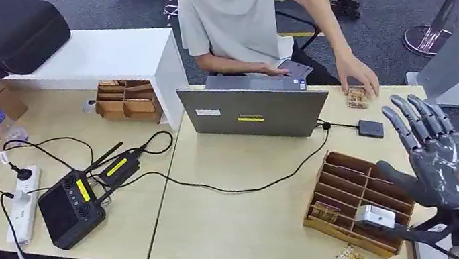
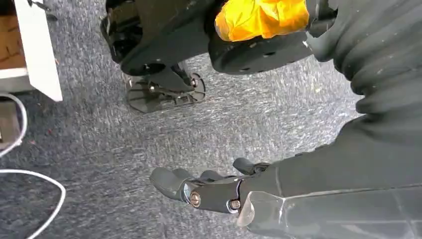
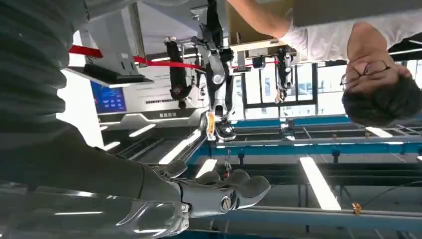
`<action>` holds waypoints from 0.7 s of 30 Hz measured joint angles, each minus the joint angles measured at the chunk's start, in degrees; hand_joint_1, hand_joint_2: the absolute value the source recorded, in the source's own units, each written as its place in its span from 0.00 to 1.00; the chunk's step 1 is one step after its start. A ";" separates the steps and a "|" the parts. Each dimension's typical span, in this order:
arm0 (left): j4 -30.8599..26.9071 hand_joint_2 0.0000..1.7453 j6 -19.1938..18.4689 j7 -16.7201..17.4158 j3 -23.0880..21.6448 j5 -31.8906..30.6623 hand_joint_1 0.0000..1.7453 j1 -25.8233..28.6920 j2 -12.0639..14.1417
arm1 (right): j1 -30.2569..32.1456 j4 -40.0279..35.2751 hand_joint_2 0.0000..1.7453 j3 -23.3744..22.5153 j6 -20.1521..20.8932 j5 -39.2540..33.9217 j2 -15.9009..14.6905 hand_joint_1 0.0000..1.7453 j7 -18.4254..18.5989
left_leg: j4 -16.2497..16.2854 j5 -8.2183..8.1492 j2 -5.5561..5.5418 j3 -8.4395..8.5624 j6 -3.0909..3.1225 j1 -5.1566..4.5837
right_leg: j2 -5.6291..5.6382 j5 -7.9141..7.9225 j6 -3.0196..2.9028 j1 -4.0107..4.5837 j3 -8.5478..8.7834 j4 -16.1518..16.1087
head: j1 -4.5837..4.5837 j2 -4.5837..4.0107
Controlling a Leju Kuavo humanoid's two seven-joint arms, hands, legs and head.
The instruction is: Pass the card to the sensor for recognition and then transmit it.
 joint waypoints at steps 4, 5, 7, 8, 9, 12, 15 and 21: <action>0.00 1.00 0.09 0.07 0.57 0.39 0.00 0.19 0.11 | 5.46 -4.44 1.00 -0.18 -0.31 2.02 -0.64 0.00 0.20 | -0.01 -0.04 0.14 -0.03 -0.03 0.00 | 0.14 -0.02 -0.02 0.00 -0.06 0.00 | 0.00 0.00; 0.00 1.00 0.09 0.09 0.59 0.46 0.00 0.17 0.11 | 6.28 -5.15 1.00 -0.20 -0.31 2.39 -0.81 0.00 0.37 | -0.01 -0.04 0.14 -0.02 -0.03 0.00 | 0.14 -0.05 -0.05 0.00 -0.07 0.00 | -0.02 0.00; 0.00 1.00 0.11 0.11 0.72 0.55 0.00 0.20 0.11 | 7.92 -6.59 1.00 -0.20 -0.26 2.72 -1.12 0.00 0.42 | -0.02 -0.05 0.13 -0.04 -0.01 0.00 | 0.13 -0.06 -0.05 0.00 -0.07 0.00 | -0.02 0.00; 0.02 1.00 0.11 0.20 0.81 0.55 0.00 0.21 0.11 | 8.40 -7.11 1.00 -0.20 -0.26 2.89 -1.14 0.00 0.44 | -0.02 -0.05 0.14 -0.03 -0.01 0.00 | 0.13 -0.05 -0.05 0.00 -0.06 0.00 | 0.00 0.00; 0.00 1.00 0.11 0.26 0.94 0.57 0.00 0.19 0.11 | 8.82 -7.49 1.00 -0.20 -0.24 2.93 -1.20 0.00 0.48 | -0.02 -0.05 0.15 -0.03 -0.01 0.00 | 0.13 -0.05 -0.05 0.00 -0.06 0.00 | -0.02 0.00; 0.02 1.00 0.15 0.44 1.10 0.68 0.00 0.19 0.13 | 9.76 -8.40 1.00 -0.20 -0.24 3.02 -1.47 0.00 0.55 | -0.02 -0.04 0.15 -0.02 -0.01 0.00 | 0.13 -0.04 -0.05 0.00 -0.05 0.00 | 0.00 0.00; 0.00 1.00 0.42 0.48 1.14 0.70 0.00 0.18 0.13 | 10.49 -8.99 1.00 -0.20 -0.09 3.64 -1.51 0.00 0.77 | -0.01 -0.04 0.14 -0.01 -0.02 0.00 | 0.13 -0.04 -0.05 0.00 -0.04 0.00 | 0.00 0.00; 0.00 1.00 0.46 0.50 1.45 0.92 0.00 0.17 0.17 | 11.88 -9.71 1.00 -0.07 0.90 4.03 -1.97 0.00 1.07 | -0.01 -0.04 0.14 -0.01 -0.02 0.00 | 0.13 -0.04 -0.05 0.00 -0.04 0.00 | -0.02 0.00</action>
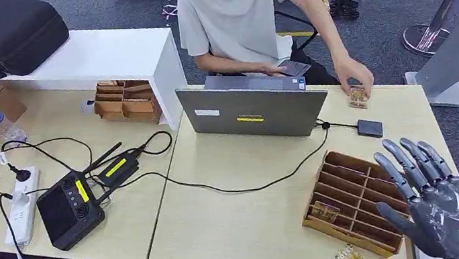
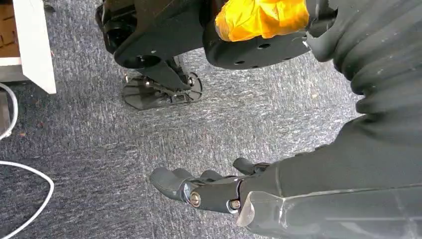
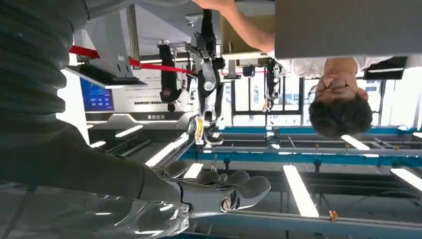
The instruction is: Pass the card to the sensor for recognition and then transmit it.
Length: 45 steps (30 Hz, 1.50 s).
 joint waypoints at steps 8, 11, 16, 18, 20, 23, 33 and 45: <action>0.00 1.00 0.00 0.00 0.20 0.24 0.00 0.01 0.02 | 1.65 -0.83 1.00 0.65 0.24 0.24 -0.09 0.00 -0.28 | 0.00 0.00 -0.01 -0.01 0.00 0.00 | -0.01 -0.01 -0.01 0.00 0.00 0.00 | 0.00 0.00; 0.00 1.00 0.00 0.39 0.59 0.17 0.00 -0.05 0.09 | 4.26 -0.98 1.00 8.77 -0.57 1.55 -0.09 0.00 2.73 | -0.02 -0.02 0.00 -0.01 -0.02 0.02 | 0.00 -0.06 -0.07 0.03 -0.01 0.00 | 0.02 0.00; 0.02 1.00 0.00 0.70 0.59 -0.02 0.00 -0.05 0.09 | 4.17 -0.17 1.00 10.80 -1.05 0.66 -0.09 0.00 3.52 | -0.01 -0.01 0.00 -0.01 -0.01 0.02 | 0.00 -0.05 -0.07 0.03 0.01 0.00 | 0.02 0.00; 0.02 1.00 0.00 0.70 0.59 -0.02 0.00 -0.06 0.09 | 4.11 0.00 1.00 11.23 -1.05 0.57 -0.09 0.00 3.52 | -0.01 -0.01 0.00 -0.01 -0.01 0.02 | 0.00 -0.04 -0.07 0.02 0.01 0.00 | 0.00 0.00; 0.02 1.00 0.00 0.70 0.59 -0.02 0.00 -0.06 0.09 | 4.05 0.20 1.00 11.50 -1.07 0.55 -0.09 0.00 3.52 | -0.01 -0.01 0.00 -0.01 -0.01 0.02 | 0.00 -0.04 -0.07 0.03 0.01 0.00 | 0.02 0.00; 0.00 1.00 0.00 0.70 0.59 -0.04 0.00 -0.06 0.09 | 3.95 0.26 1.00 11.65 -1.07 0.42 -0.09 0.00 3.56 | -0.01 -0.02 0.00 -0.01 -0.01 0.02 | 0.00 -0.05 -0.07 0.03 0.01 0.00 | 0.00 0.00; 0.00 1.00 -0.55 0.70 0.59 -1.25 0.00 -0.18 0.09 | -0.86 6.66 1.00 9.73 0.02 -2.36 0.68 0.00 2.82 | -0.01 0.01 0.02 0.01 -0.01 0.02 | 0.00 -0.03 -0.07 0.03 0.02 0.00 | 0.02 0.00; 0.02 1.00 -1.05 1.20 0.59 -2.58 0.00 -0.53 0.07 | -13.60 20.99 1.00 3.60 0.09 1.57 3.08 0.00 4.72 | 0.00 0.02 0.08 0.04 -0.01 0.02 | 0.07 0.03 -0.03 0.03 0.04 0.01 | 0.00 0.00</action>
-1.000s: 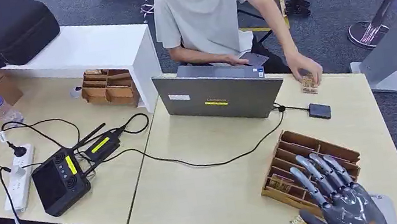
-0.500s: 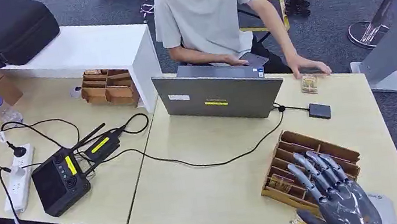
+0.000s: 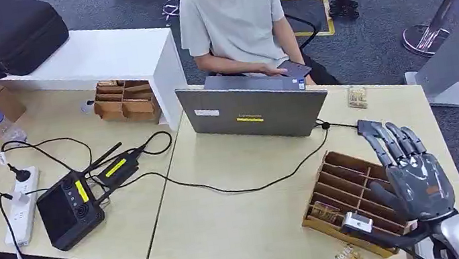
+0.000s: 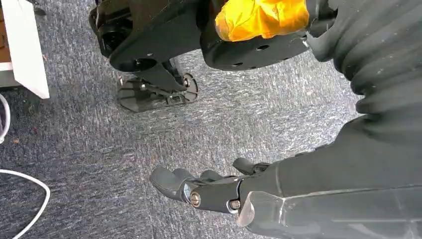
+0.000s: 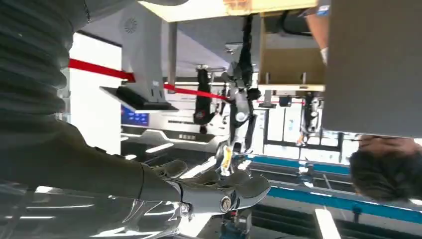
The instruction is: Pass the card to the sensor for recognition and then transmit it.
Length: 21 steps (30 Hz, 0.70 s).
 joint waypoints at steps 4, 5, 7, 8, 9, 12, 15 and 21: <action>-0.02 1.00 -0.02 0.00 -0.02 -0.09 0.00 -0.05 0.00 | -1.53 2.21 1.00 -0.85 0.55 1.25 0.37 0.00 0.96 | 0.00 -0.01 -0.01 -0.02 0.00 0.00 | 0.00 -0.01 0.00 0.00 -0.01 0.00 | 0.00 0.00; -0.02 1.00 0.00 0.00 0.00 -0.24 0.00 -0.05 0.00 | -1.98 2.68 1.00 -0.98 0.92 1.71 0.39 0.00 1.31 | 0.00 -0.01 0.00 -0.03 0.00 0.00 | 0.00 -0.01 0.00 0.00 -0.02 0.00 | 0.00 0.00; -0.02 1.00 -0.02 0.02 -0.02 -0.39 0.00 -0.08 0.00 | -2.98 3.50 1.00 -1.22 1.44 2.21 0.39 0.00 1.86 | 0.00 -0.01 0.00 -0.03 0.00 0.00 | 0.00 -0.01 0.00 0.00 -0.03 0.00 | 0.02 0.00; -0.02 1.00 0.00 0.02 -0.02 -0.39 0.00 -0.08 0.00 | -3.44 3.87 1.00 -1.31 1.71 2.36 0.39 0.00 1.97 | 0.00 -0.01 0.00 -0.03 0.00 0.00 | 0.00 -0.01 0.00 0.00 -0.02 0.00 | 0.02 0.00; -0.02 1.00 -0.02 0.07 -0.02 -0.44 0.00 -0.08 0.00 | -3.90 4.24 1.00 -1.46 2.08 2.62 0.39 0.00 2.08 | 0.00 -0.01 -0.01 -0.02 0.00 0.00 | 0.00 -0.01 0.00 0.00 -0.02 0.00 | 0.00 0.00; -0.02 1.00 0.00 0.09 -0.02 -0.46 0.00 -0.08 0.00 | -4.91 5.22 1.00 -1.81 2.67 2.93 0.39 0.00 2.43 | 0.00 -0.01 -0.01 -0.03 0.00 0.00 | -0.02 -0.01 0.00 0.00 -0.02 0.00 | 0.02 0.00; 0.00 1.00 0.00 0.11 -0.02 -0.46 0.00 -0.08 0.00 | -5.43 5.90 1.00 -2.14 2.82 3.02 0.39 0.00 2.49 | 0.00 -0.01 -0.02 -0.03 0.00 0.00 | -0.01 0.00 0.00 0.00 -0.02 0.00 | 0.02 0.00; -0.02 1.00 0.00 0.15 -0.02 -0.46 0.00 -0.09 0.00 | -5.79 6.82 1.00 -2.16 2.99 3.04 0.42 0.00 2.49 | 0.00 -0.01 -0.02 -0.03 0.00 0.00 | -0.01 -0.01 0.00 0.00 -0.02 0.00 | 0.02 0.00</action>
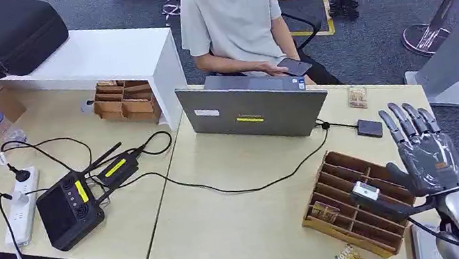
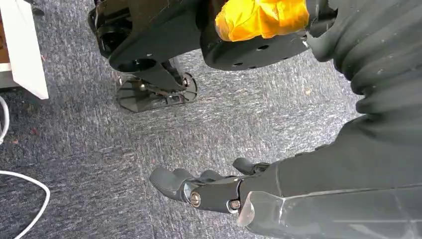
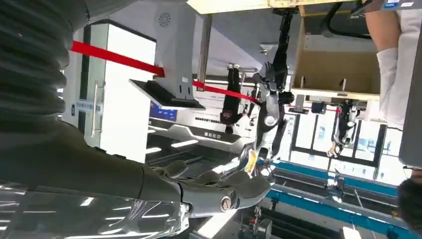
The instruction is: Pass the card to the sensor for recognition and then transmit it.
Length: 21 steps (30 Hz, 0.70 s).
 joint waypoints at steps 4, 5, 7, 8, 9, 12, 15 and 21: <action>0.00 1.00 0.00 0.04 0.00 0.09 0.00 0.01 0.00 | 0.36 0.33 1.00 -0.37 -0.15 -0.33 0.00 0.00 0.07 | 0.00 0.00 0.00 0.00 0.00 0.00 | 0.00 0.00 0.00 0.00 -0.01 0.00 | -0.02 0.00; 0.00 1.00 0.00 0.11 0.00 0.11 0.00 0.01 0.00 | 0.61 0.33 1.00 -0.53 -0.26 -0.48 0.00 0.00 0.07 | 0.00 0.00 -0.01 0.00 0.00 0.00 | 0.00 0.00 0.00 0.00 -0.01 0.00 | 0.00 0.00; 0.00 1.00 0.00 0.37 0.00 0.28 0.00 0.02 0.00 | 1.47 -0.19 1.00 -1.18 -0.65 -1.00 0.00 0.00 -0.09 | 0.00 0.00 -0.01 0.00 0.00 0.00 | -0.01 0.00 0.00 0.00 -0.01 0.00 | -0.02 0.00; 0.02 1.00 0.00 0.39 0.00 0.41 0.00 0.03 0.00 | 1.95 -0.65 1.00 -1.57 -1.00 -1.22 -0.02 0.00 -0.20 | 0.00 0.00 -0.01 0.00 0.00 0.00 | -0.01 0.00 0.00 0.00 -0.01 0.00 | 0.00 0.00; 0.00 1.00 0.00 0.42 0.00 0.52 0.00 0.04 0.00 | 2.35 -1.12 1.00 -1.90 -1.31 -1.51 -0.02 0.00 -0.26 | 0.00 0.00 0.00 0.00 0.00 0.00 | 0.00 0.00 0.00 0.00 -0.01 0.00 | -0.02 0.00; 0.00 1.00 0.02 0.44 0.00 0.79 0.00 0.05 0.00 | 3.74 -2.73 1.00 -3.15 -1.90 -2.16 -0.02 0.00 -0.59 | 0.00 0.00 0.00 0.00 0.00 0.00 | 0.00 0.00 0.00 0.00 -0.01 0.00 | 0.00 0.00; 0.02 1.00 0.11 0.46 0.00 0.96 0.00 0.07 0.00 | 5.05 -4.26 1.00 -4.44 -2.27 -2.78 -0.04 0.00 -0.81 | 0.00 0.00 0.00 0.00 0.00 0.00 | 0.00 0.00 0.00 0.00 -0.01 0.00 | 0.00 0.00; 0.00 1.00 0.20 0.46 0.00 1.11 0.00 0.10 0.00 | 7.00 -6.34 1.00 -6.73 -2.82 -3.45 -0.11 0.00 -1.20 | 0.00 0.00 0.00 0.00 0.00 0.00 | 0.00 0.00 0.00 0.00 -0.01 0.00 | 0.00 0.00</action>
